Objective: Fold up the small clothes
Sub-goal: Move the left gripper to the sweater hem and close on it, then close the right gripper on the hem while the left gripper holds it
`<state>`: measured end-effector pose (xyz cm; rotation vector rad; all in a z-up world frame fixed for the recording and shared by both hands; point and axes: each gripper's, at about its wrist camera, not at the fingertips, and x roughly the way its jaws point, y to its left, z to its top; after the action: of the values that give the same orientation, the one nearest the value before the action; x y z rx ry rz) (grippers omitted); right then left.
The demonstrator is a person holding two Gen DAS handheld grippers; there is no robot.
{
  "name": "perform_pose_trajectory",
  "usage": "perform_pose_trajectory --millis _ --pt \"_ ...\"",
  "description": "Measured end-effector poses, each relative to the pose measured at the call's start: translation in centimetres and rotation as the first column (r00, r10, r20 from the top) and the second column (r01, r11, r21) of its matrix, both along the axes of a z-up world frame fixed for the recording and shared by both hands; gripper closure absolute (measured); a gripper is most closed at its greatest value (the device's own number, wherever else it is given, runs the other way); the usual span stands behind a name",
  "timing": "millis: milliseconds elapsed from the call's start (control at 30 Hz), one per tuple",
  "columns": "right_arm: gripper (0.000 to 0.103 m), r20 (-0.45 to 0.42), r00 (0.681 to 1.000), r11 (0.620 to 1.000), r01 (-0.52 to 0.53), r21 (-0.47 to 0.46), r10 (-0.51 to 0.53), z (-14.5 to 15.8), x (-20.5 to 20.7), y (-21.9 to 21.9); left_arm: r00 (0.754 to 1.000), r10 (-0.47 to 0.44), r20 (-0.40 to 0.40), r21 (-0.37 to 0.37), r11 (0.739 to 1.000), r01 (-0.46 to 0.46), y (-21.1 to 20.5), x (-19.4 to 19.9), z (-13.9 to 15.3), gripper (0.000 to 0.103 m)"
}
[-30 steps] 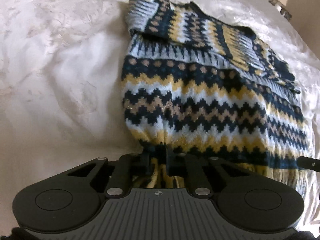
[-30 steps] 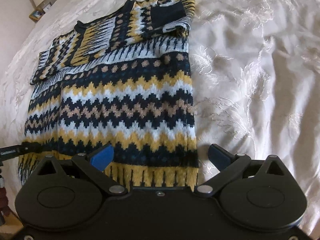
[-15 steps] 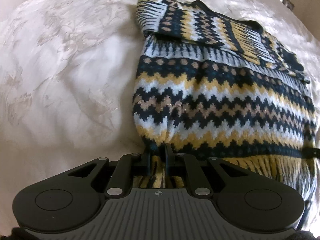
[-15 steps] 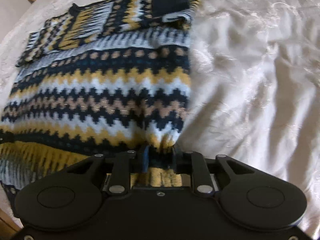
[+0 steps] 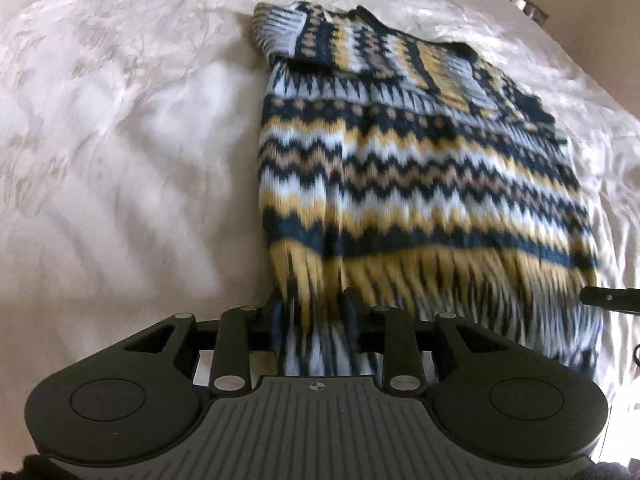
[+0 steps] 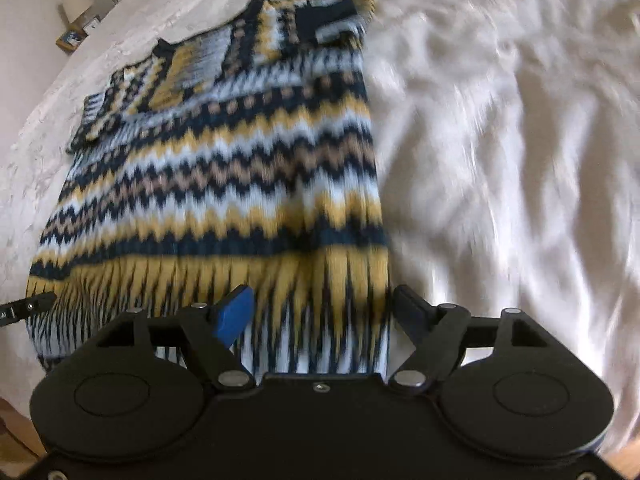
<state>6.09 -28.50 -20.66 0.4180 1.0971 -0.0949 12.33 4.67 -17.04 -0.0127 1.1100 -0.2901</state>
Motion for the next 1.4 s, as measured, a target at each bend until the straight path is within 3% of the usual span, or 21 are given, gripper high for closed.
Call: perform_pose_trajectory --millis 367,767,1033,1100,1200,1300,1367,1400 --pt "0.024 -0.073 0.997 1.0 0.0 -0.028 -0.002 -1.6 -5.0 2.8 0.998 -0.021 -0.055 -0.018 1.0 0.02 1.4 -3.9 -2.0 0.072" --pt "0.015 -0.052 0.999 1.0 -0.004 0.009 0.005 -2.4 -4.8 2.9 0.999 -0.037 -0.034 -0.034 0.999 0.035 1.0 -4.1 -3.1 0.064" --pt "0.002 -0.054 0.998 1.0 0.013 0.028 -0.011 -3.6 -4.0 3.4 0.997 -0.081 -0.007 -0.059 0.995 0.081 0.9 -4.4 -3.3 0.049" --pt "0.0 -0.06 0.998 1.0 0.007 0.016 -0.006 -3.7 -3.8 3.8 0.995 -0.098 -0.009 -0.063 0.993 0.097 0.7 -4.4 -3.3 0.04" --pt "0.0 -0.073 0.997 1.0 -0.004 -0.009 0.004 -3.9 -3.1 4.6 0.995 -0.103 -0.017 -0.072 0.992 0.102 0.4 -4.3 -3.4 0.035" --pt "0.003 -0.076 0.997 1.0 -0.005 0.001 0.005 -3.8 -2.9 4.6 0.995 -0.093 -0.029 -0.086 0.992 0.09 0.6 -4.2 -3.3 0.036" --pt "0.019 -0.07 0.998 1.0 -0.007 0.013 0.008 -3.6 -3.0 4.2 0.995 -0.091 -0.034 -0.112 0.99 0.086 1.0 -4.1 -3.3 0.037" --pt "0.028 -0.064 0.998 1.0 -0.01 0.02 0.011 -3.5 -3.0 4.1 0.995 -0.094 -0.035 -0.112 0.99 0.09 1.2 -4.1 -3.3 0.043"
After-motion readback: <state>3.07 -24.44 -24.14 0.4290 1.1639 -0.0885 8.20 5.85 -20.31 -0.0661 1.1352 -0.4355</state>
